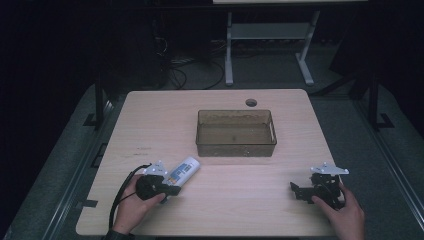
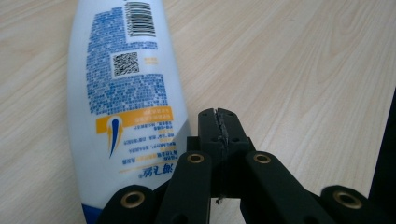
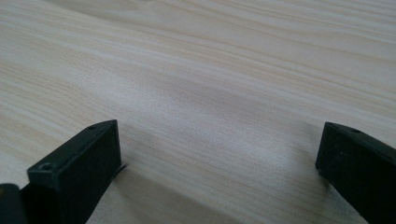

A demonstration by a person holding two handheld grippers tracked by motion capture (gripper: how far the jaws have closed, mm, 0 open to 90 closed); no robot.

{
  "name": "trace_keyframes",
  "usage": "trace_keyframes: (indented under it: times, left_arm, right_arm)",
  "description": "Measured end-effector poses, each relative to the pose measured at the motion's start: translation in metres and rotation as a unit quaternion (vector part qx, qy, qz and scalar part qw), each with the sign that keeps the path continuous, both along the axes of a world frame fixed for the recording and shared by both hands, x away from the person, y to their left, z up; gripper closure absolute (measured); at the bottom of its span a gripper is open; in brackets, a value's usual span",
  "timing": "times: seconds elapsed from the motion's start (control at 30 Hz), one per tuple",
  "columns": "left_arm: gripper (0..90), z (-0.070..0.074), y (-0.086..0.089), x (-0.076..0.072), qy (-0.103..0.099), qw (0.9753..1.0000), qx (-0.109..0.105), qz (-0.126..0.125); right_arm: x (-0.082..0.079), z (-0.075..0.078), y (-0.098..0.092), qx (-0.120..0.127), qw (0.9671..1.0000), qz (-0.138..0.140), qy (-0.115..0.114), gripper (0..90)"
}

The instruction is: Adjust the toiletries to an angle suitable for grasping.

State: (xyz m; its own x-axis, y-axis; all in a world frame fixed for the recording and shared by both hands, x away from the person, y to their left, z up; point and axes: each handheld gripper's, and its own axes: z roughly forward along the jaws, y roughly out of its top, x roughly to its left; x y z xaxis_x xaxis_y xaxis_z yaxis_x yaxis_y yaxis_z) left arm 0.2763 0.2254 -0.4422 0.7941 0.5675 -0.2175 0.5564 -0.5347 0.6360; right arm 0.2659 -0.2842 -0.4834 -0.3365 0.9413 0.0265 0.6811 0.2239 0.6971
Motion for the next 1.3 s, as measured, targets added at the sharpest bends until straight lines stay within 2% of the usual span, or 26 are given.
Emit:
trace_keyframes:
  times: [0.7, 1.3]
  left_arm:
    - [90.0, 0.003, 0.032, 0.006, -0.008, 0.9987, 0.008, 0.050]
    - [90.0, 0.003, 0.058, 0.011, -0.015, 0.9953, 0.014, 0.095]
  right_arm:
    - [0.000, 0.000, 0.000, 0.000, 1.0000, 0.000, 0.000, 0.0]
    - [0.000, 0.000, 0.000, 0.000, 1.0000, 0.000, 0.000, 0.0]
